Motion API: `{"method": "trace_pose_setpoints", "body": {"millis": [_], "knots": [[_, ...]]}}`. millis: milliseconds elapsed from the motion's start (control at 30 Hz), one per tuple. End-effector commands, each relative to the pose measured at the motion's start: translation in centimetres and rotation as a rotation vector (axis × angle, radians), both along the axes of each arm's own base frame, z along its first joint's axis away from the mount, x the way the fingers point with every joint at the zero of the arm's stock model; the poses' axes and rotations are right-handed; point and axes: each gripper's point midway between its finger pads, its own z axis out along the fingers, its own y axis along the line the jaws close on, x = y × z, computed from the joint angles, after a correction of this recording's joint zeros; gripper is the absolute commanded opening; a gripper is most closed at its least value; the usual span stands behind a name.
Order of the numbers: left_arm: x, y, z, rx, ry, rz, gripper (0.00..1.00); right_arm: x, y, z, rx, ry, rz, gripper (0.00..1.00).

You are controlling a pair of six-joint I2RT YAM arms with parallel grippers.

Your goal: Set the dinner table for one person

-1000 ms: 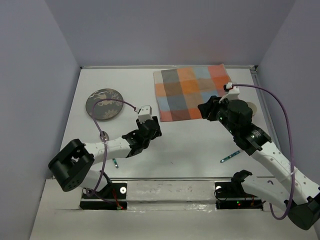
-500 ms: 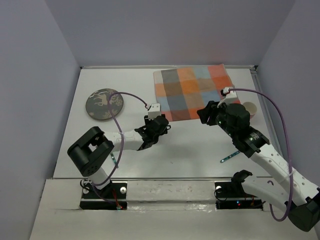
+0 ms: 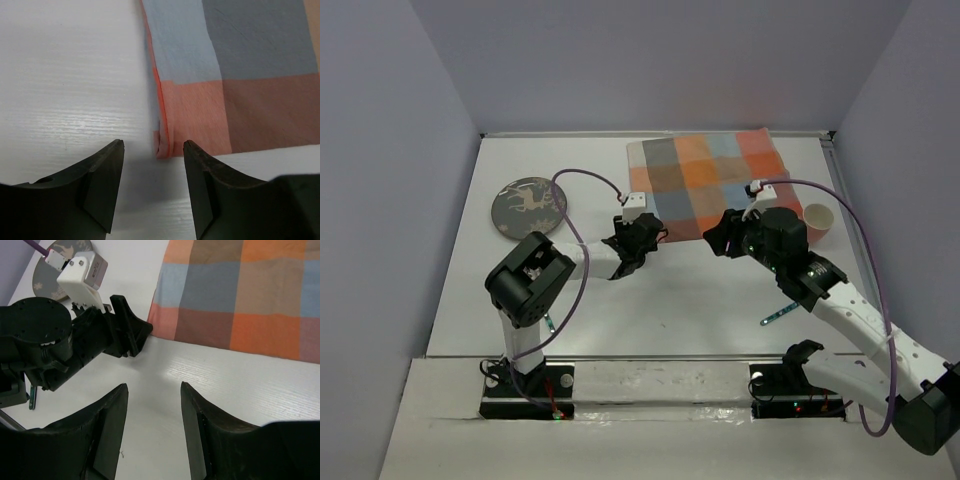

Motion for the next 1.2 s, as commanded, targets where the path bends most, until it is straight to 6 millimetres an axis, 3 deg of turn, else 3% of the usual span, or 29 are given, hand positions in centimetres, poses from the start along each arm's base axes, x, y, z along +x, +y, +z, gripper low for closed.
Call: {"method": "trace_pose_setpoints", "body": {"millis": [0,100,200,233,333,367,500,533,633,700,733,800,933,967,1033,1067,1167], "knots": [[1.9,-0.3,1.3,-0.003,-0.052,0.021,0.61,0.3,0.6,1.1,0.023,-0.055,0.024,0.52],[2.1,-0.6,0.6,0.004,-0.04,0.009,0.58,0.1,1.1,0.8,0.029,-0.048,0.052,0.52],[2.2,-1.1,0.2,0.0,-0.031,-0.005,0.43,0.2,0.9,0.4,0.02,-0.043,0.045,0.53],[2.1,-1.0,0.1,0.0,-0.029,-0.004,0.43,0.2,0.9,0.4,0.019,-0.043,0.043,0.53],[2.1,-0.3,-0.1,0.01,-0.028,0.008,0.06,0.1,0.8,0.1,0.019,-0.034,0.036,0.54],[2.1,0.1,0.0,0.011,-0.03,0.017,0.0,0.1,0.8,-0.1,0.018,-0.031,0.036,0.54],[2.4,3.3,1.3,0.009,-0.055,0.077,0.0,0.2,0.9,-1.2,0.009,0.0,0.033,0.54],[2.2,5.0,2.2,0.008,-0.073,0.11,0.0,0.2,0.9,-1.9,0.0,0.017,0.032,0.55],[1.0,8.3,4.3,0.011,-0.126,0.182,0.0,1.1,-0.6,-4.5,-0.071,0.08,-0.068,0.63],[0.4,9.9,5.1,0.013,-0.149,0.217,0.0,1.6,-1.4,-5.9,-0.1,0.116,-0.128,0.82],[-0.3,11.5,5.7,0.007,-0.167,0.256,0.0,1.9,-1.9,-6.7,-0.126,0.137,-0.163,0.85],[-0.8,12.5,5.8,-0.017,-0.168,0.273,0.0,2.6,-2.1,-8.3,-0.139,0.187,-0.216,0.88],[-2.3,13.4,5.0,-0.05,-0.157,0.274,0.0,3.5,-3.9,-11.2,-0.169,0.244,-0.378,0.78],[-2.3,13.5,5.0,-0.063,-0.165,0.276,0.0,3.9,-5.0,-11.7,-0.156,0.258,-0.449,0.71],[-2.8,13.5,4.3,-0.073,-0.155,0.254,0.0,4.3,-6.5,-13.5,-0.169,0.298,-0.524,0.66],[-2.8,13.4,4.2,-0.077,-0.156,0.249,0.0,4.4,-7.2,-14.4,-0.15,0.328,-0.562,0.58],[-3.1,13.3,3.9,-0.088,-0.151,0.231,0.0,5.2,-8.8,-16.3,-0.088,0.387,-0.622,0.54]]}}
